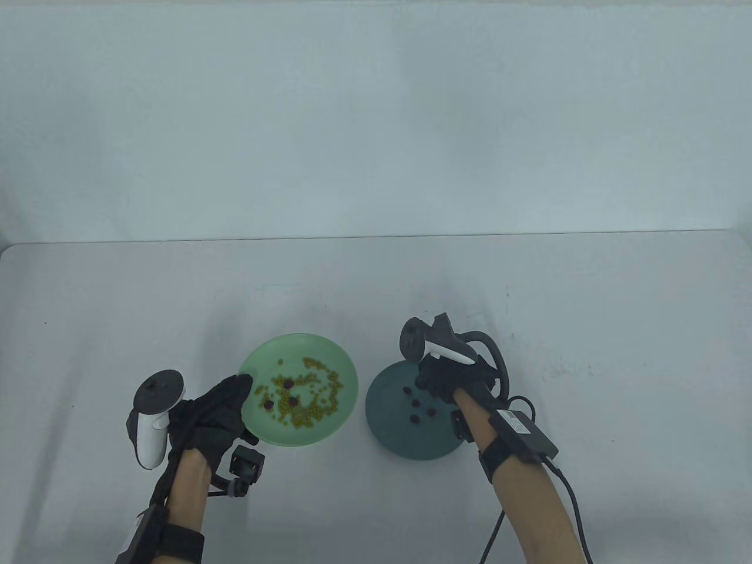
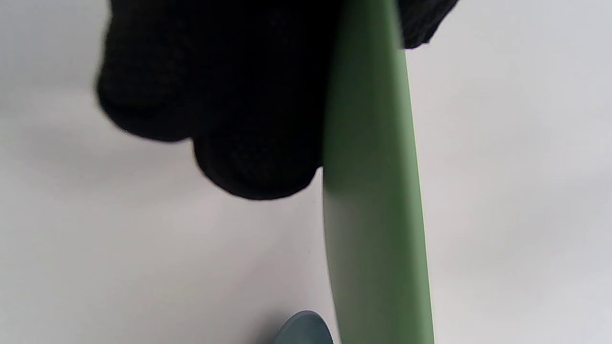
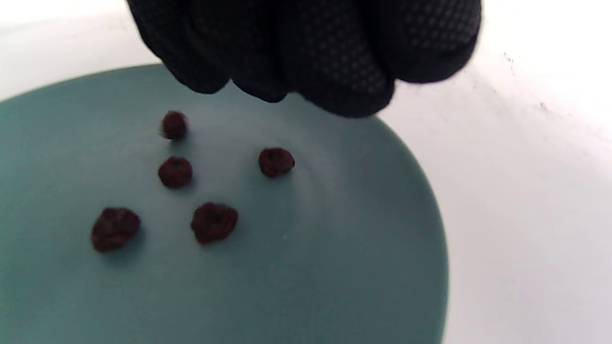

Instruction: Pick cranberries with hand pinch into plate

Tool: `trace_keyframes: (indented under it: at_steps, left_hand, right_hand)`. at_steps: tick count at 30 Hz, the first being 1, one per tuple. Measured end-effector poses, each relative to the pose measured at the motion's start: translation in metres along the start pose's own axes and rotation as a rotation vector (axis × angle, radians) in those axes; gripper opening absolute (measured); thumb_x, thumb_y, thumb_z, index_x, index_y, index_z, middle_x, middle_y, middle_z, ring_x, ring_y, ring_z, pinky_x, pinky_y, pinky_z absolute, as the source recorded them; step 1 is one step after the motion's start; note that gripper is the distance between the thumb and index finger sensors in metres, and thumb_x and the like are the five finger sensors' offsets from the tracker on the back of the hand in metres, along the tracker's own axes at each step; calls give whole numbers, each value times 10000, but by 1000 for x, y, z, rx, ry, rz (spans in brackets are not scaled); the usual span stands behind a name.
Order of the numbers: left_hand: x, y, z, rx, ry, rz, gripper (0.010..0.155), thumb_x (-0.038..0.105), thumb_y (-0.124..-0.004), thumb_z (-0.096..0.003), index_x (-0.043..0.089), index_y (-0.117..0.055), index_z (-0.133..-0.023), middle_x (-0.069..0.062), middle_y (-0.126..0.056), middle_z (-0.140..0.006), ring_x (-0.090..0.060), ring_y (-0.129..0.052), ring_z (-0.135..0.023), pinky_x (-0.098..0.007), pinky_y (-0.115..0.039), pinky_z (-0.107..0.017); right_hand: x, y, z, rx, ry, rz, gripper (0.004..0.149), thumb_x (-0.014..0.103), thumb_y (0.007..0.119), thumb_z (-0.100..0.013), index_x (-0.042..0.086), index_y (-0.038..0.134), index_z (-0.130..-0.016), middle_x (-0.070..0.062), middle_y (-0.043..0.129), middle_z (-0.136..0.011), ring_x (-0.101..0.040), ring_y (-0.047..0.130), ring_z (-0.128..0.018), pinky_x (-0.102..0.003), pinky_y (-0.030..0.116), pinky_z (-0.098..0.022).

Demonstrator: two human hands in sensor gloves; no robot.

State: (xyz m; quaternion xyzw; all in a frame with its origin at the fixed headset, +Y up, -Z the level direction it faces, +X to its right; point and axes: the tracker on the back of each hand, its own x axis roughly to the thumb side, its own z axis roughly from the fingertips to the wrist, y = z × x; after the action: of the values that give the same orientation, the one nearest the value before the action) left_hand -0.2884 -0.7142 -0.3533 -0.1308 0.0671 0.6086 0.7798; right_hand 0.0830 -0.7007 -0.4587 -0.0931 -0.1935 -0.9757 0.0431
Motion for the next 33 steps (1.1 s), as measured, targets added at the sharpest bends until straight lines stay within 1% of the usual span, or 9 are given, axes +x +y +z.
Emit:
trace_keyframes:
  at_steps: [3, 9, 14, 20, 23, 26, 33]
  left_hand:
    - [0, 0, 0, -1, 0, -1, 472, 346, -607, -620, 10, -738, -924, -140, -965, -668, -250, -1080, -349, -313, -933, -269]
    - [0, -1, 0, -2, 0, -3, 472, 347, -607, -620, 10, -738, -924, -141, -965, -667, -250, -1080, -348, -312, -933, -269]
    - [0, -2, -1, -5, 1, -6, 473, 347, -607, -619, 10, -739, -924, -141, -965, -668, -250, -1080, -347, -313, -933, -269]
    - [0, -3, -1, -6, -1, -8, 473, 347, -607, -620, 9, -739, -923, -140, -965, -668, -250, -1080, -348, -313, -933, -269]
    - [0, -3, -1, -6, -1, -7, 472, 347, -607, -620, 10, -738, -924, -139, -965, -667, -250, -1080, -347, -313, -933, -269]
    - [0, -3, -1, -6, -1, -6, 474, 347, -606, -620, 8, -737, -924, -141, -964, -668, -250, -1080, -348, -313, -933, -269]
    - [0, -4, -1, -9, 0, -8, 472, 346, -607, -620, 9, -739, -923, -141, -965, -667, -251, -1080, -347, -313, -933, -269]
  right_hand:
    - [1, -10, 6, -19, -11, 4, 493, 452, 792, -522, 143, 828, -904, 126, 920, -444, -66, 974, -357, -293, 871, -337]
    - [12, -42, 28, -89, -61, 43, 483, 449, 789, -527, 147, 829, -902, 125, 920, -444, -66, 975, -355, -293, 872, -335]
    - [34, -75, 54, -173, -134, 80, 478, 446, 787, -531, 148, 830, -901, 125, 920, -445, -66, 975, -356, -291, 872, -335]
    - [72, -102, 77, -262, -243, 114, 480, 448, 781, -534, 157, 824, -912, 128, 920, -447, -64, 976, -357, -290, 873, -335]
    - [91, -109, 83, -284, -293, 126, 480, 449, 776, -537, 181, 809, -934, 130, 920, -450, -63, 977, -361, -291, 873, -337]
    - [109, -111, 86, -290, -339, 132, 476, 448, 769, -542, 211, 791, -954, 131, 919, -456, -66, 976, -366, -292, 873, -341]
    - [143, -102, 86, -271, -426, 151, 479, 444, 755, -552, 235, 762, -982, 130, 919, -467, -69, 977, -375, -294, 872, -346]
